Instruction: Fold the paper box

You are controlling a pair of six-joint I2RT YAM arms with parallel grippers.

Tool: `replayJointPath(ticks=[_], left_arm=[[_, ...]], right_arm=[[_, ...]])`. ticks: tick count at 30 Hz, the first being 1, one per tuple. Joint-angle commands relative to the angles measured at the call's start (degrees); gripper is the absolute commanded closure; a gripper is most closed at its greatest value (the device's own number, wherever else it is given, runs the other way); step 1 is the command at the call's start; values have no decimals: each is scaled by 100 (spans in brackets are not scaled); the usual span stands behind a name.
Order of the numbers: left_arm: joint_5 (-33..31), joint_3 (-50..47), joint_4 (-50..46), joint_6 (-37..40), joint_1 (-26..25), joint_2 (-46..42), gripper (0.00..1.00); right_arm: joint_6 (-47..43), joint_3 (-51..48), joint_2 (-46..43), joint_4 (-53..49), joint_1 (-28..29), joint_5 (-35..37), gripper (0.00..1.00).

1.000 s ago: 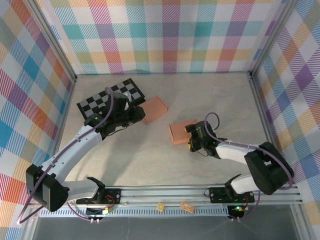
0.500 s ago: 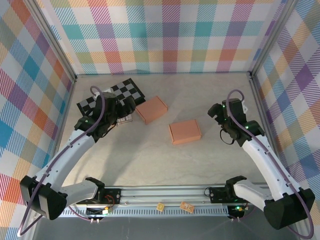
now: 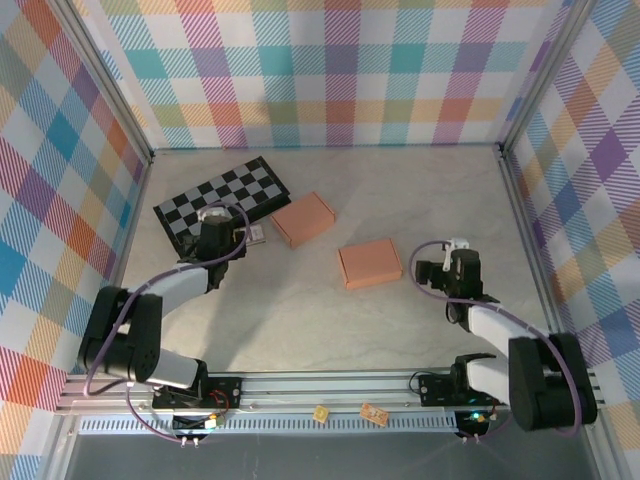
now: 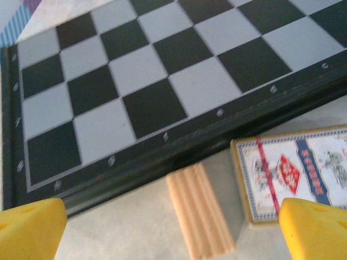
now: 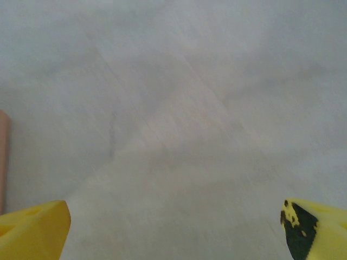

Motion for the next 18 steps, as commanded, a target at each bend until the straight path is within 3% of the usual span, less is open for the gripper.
replayJointPath(ticks=[1,3,8,10,12,13,15,18], left_arm=[[329,150,993,482,77,233,0],[572,-299,1631,540,77,203,0],[300,-1290,3603,436,120,400,0],[527,-1251,3398,368,220,378,0],[1154,-1223,3424,177,523,556,0],[1263,-1284,3864,102,673,761,0],[1360,-1238,3487,17,723,655,0],[1355,-1276,3653,30,730,704,0]], right_arm=[[-393,347,589,1920,-156,-583,1],[-402,506,1028,2254,-236,-710,1],[-412,438,1933,3187,-288,-779,1],[-381,533,1920,2941,-290,-717,1],[-293,725,1987,2682,-341,-682,1],[-206,760,1976,2604,-412,-691,1],[-182,757,1980,2632,-449,-705,1],[-191,746,1971,2637,-453,-710,1]])
